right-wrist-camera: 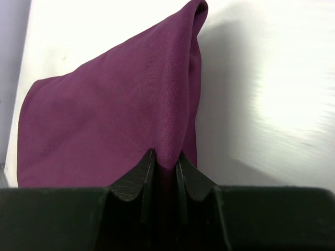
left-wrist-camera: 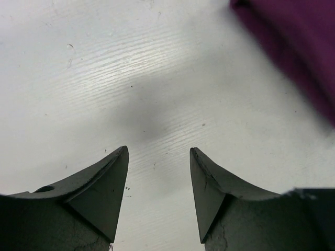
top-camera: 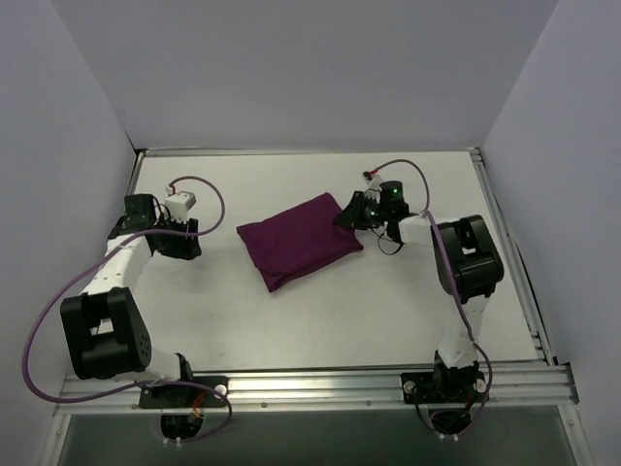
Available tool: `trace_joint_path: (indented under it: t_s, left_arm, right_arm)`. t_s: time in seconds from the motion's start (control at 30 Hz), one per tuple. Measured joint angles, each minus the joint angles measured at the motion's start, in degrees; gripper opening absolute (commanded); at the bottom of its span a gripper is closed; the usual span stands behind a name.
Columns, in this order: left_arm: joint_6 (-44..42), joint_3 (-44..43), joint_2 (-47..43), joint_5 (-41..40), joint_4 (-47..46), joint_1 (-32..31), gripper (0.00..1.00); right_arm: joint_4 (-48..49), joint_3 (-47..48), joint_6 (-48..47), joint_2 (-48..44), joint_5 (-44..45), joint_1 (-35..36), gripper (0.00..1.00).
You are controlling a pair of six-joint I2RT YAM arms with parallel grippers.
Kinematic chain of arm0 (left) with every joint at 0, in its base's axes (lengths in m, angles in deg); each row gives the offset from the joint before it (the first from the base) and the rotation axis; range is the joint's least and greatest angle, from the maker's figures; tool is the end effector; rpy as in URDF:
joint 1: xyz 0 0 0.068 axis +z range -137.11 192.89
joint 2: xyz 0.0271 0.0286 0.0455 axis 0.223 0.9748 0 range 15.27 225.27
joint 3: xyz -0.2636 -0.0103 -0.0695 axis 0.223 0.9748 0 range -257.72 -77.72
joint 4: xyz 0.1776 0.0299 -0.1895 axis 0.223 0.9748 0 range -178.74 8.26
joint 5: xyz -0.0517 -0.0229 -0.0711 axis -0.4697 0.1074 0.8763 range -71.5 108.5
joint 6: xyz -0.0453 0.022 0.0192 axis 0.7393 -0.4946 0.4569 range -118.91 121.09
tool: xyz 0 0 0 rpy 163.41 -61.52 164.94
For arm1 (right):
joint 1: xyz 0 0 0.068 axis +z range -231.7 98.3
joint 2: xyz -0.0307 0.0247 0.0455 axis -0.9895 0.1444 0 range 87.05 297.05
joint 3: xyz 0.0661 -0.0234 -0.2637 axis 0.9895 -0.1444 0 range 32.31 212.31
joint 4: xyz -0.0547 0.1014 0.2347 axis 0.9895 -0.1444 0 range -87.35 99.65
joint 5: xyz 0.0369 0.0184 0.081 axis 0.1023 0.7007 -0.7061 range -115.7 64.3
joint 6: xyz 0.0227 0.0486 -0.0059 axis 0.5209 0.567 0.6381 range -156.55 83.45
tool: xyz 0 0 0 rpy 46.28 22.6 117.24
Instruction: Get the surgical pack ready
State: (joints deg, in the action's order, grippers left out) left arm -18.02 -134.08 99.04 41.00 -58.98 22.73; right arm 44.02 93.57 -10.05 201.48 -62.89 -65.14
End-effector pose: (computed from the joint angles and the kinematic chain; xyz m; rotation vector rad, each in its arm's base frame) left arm 0.2924 0.0370 0.2266 0.3450 2.4588 -0.2949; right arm 0.3974 0.1407 0.1608 -0.2963 1.9666 1.1130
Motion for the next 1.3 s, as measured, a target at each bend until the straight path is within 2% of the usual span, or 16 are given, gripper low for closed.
trace_joint_path:
  t_s: [0.27,0.4,0.73,1.0,1.3]
  left_arm:
    - [-1.4,0.0,-0.7,-1.5,-0.9,0.0,0.6]
    - [-2.3,0.1,-0.7,-2.2,-1.4,0.0,0.6]
    - [-4.1,0.6,-0.3,-3.8,-2.5,0.0,0.6]
    - [-4.9,0.6,0.4,-4.4,-2.7,0.0,0.6]
    - [-5.7,0.9,0.6,-4.7,-3.1,0.0,0.6]
  right_arm:
    - [-9.1,0.8,-8.5,-3.4,4.9,-13.6,0.0]
    - [-15.1,4.3,-14.2,-3.5,9.0,-17.6,0.0]
    - [-26.1,9.8,-24.9,-3.0,11.6,-26.6,0.0]
    - [-27.3,8.3,-27.1,-5.0,14.4,-29.6,0.0]
    - [-30.3,6.8,-25.2,-7.8,23.1,-32.3,0.0]
